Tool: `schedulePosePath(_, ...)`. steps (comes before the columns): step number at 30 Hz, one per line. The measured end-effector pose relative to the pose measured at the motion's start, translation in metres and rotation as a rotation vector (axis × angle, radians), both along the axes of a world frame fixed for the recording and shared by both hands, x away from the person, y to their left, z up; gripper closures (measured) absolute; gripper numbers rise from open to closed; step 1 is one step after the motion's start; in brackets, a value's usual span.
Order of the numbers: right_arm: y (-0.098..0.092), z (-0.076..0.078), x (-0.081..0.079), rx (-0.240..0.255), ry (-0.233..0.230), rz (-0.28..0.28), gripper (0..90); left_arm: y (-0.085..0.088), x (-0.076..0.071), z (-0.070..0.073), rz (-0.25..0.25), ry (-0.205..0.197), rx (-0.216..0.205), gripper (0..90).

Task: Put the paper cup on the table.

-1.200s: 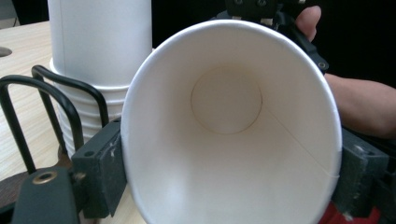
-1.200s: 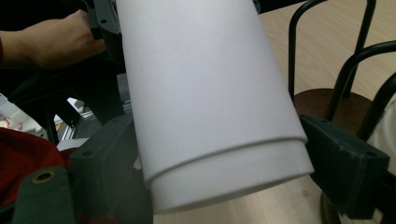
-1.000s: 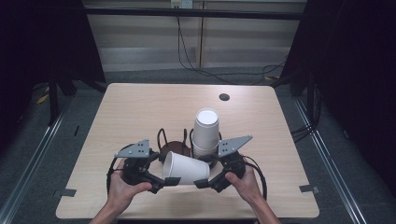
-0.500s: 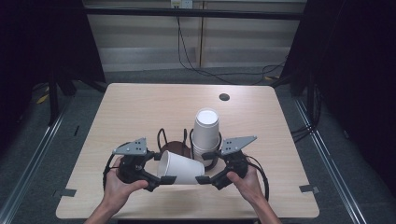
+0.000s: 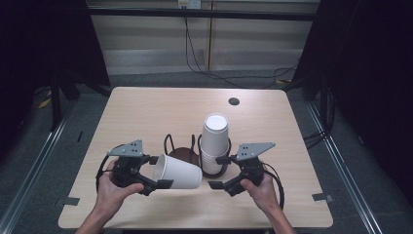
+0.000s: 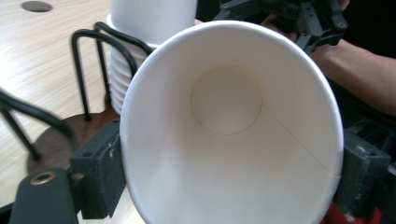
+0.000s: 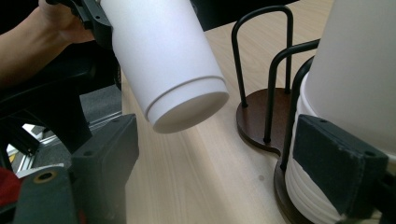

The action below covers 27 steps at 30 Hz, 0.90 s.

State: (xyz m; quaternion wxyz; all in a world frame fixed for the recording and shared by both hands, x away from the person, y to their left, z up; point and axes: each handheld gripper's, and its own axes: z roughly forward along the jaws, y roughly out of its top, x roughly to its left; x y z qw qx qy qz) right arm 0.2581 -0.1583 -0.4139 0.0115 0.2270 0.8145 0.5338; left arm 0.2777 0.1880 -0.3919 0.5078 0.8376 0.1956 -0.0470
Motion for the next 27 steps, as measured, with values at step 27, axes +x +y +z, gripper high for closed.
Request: schedulePosePath(27,-0.001,-0.003,-0.004,-0.013,-0.001,-0.076,14.4,0.053,0.002,-0.014,0.092,0.032,0.201,13.9)
